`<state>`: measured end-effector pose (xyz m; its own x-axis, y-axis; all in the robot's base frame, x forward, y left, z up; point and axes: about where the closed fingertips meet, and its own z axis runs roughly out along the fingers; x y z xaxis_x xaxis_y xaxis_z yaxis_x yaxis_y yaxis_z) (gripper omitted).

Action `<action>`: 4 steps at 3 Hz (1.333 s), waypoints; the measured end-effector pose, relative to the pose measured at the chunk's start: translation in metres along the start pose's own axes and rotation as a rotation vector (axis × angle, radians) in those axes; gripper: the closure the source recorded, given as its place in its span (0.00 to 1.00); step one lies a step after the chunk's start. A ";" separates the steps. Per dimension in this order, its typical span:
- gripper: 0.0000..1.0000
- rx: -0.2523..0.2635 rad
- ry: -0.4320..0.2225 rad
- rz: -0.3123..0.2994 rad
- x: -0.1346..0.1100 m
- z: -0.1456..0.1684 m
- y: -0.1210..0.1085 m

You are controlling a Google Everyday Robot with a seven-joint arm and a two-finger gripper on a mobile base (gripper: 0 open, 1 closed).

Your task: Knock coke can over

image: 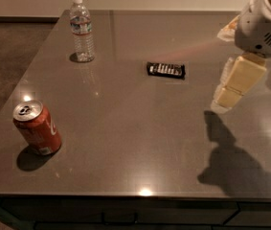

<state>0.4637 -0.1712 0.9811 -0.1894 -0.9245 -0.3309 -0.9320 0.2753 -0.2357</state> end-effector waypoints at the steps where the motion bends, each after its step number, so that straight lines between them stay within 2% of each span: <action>1: 0.00 -0.028 -0.074 -0.031 -0.042 0.024 0.006; 2: 0.00 -0.064 -0.164 -0.102 -0.100 0.062 0.028; 3: 0.00 -0.096 -0.222 -0.156 -0.133 0.081 0.050; 4: 0.00 -0.138 -0.279 -0.214 -0.170 0.096 0.082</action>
Offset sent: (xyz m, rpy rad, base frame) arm 0.0186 0.1668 -0.0533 0.1857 -0.0165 0.2167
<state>0.4497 0.0341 0.9306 0.0881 -0.8448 -0.5277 -0.9778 0.0278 -0.2078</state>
